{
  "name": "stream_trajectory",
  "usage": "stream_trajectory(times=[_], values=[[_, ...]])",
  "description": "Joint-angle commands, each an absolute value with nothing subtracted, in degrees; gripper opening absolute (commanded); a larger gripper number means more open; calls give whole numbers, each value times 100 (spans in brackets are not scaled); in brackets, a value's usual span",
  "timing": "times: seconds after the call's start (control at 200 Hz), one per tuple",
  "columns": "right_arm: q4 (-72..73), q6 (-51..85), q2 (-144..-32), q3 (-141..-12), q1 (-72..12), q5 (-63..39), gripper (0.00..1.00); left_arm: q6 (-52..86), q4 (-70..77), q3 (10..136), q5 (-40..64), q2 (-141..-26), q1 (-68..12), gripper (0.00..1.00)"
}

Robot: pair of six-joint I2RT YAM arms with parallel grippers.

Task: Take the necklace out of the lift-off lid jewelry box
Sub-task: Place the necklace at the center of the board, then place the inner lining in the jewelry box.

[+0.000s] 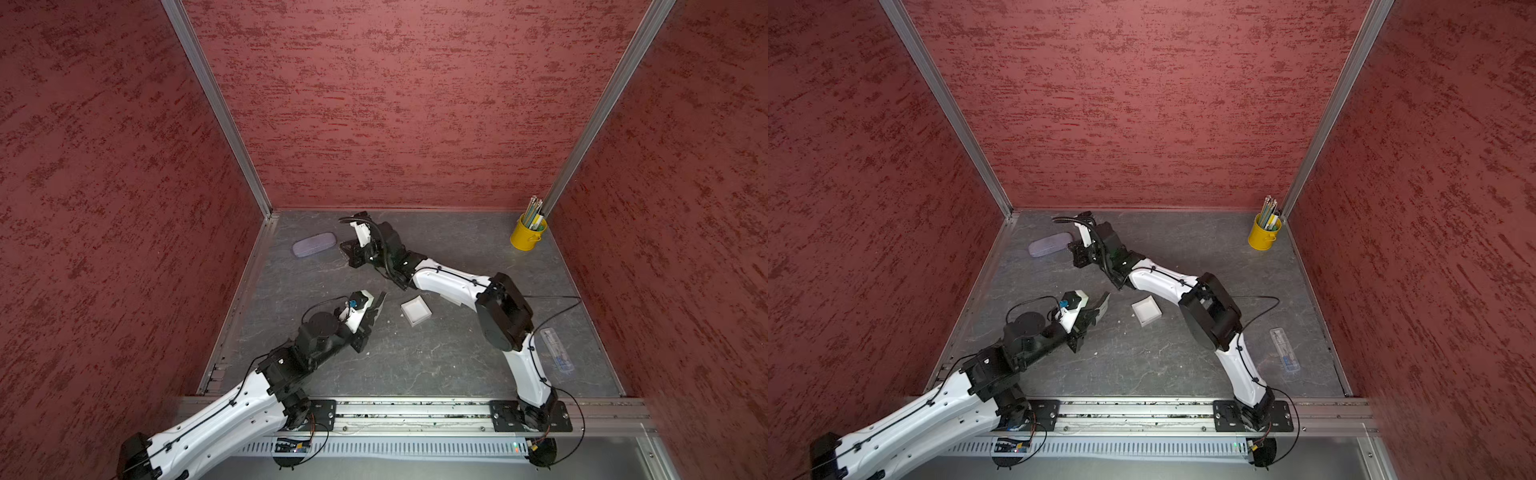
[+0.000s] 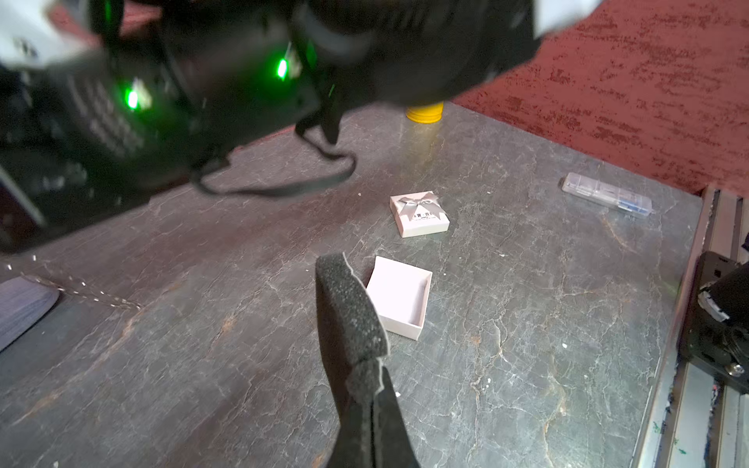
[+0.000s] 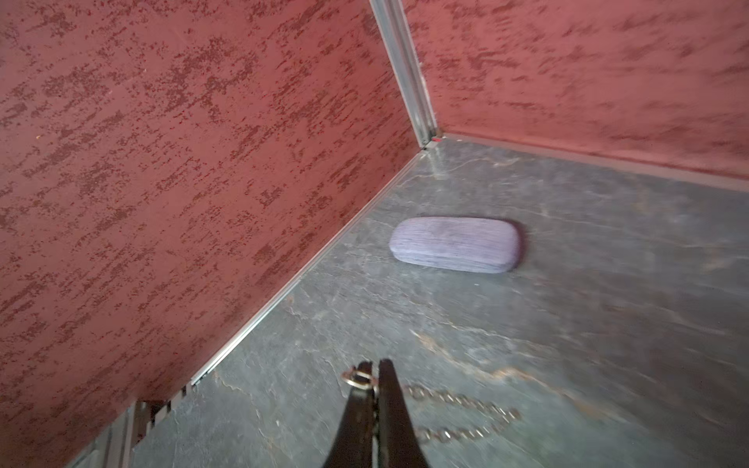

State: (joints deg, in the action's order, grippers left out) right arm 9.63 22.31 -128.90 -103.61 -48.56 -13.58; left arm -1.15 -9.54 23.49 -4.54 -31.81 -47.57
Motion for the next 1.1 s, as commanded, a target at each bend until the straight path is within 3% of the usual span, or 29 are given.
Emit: stream_trajectory(times=[0.0,0.261,0.516,0.616,0.666,0.952,1.092], values=[[942,2424,-13385,-10918,-4953,-1850,0,332,-1234,2232,-666,-2889,-4744,0],[124,1568,-13944,-11152,-4756,-1503,0,617,-1171,1913,-866,-2618,-4737,0],[104,1356,-13463,-10375,-4373,-920,0,563,-701,1951,-714,-3202,-4678,0],[202,1346,-13153,-9896,-4218,-687,26,553,-642,2092,-630,-3446,-4605,0],[361,1294,-12897,-9542,-4168,-623,33,542,-664,2186,-581,-3559,-4564,0],[1464,952,-10654,-7239,-4042,236,41,575,-606,2742,61,-3938,-4159,0],[1537,1045,-9417,-6318,-3951,116,44,716,-651,3269,871,-4193,-3713,0]])
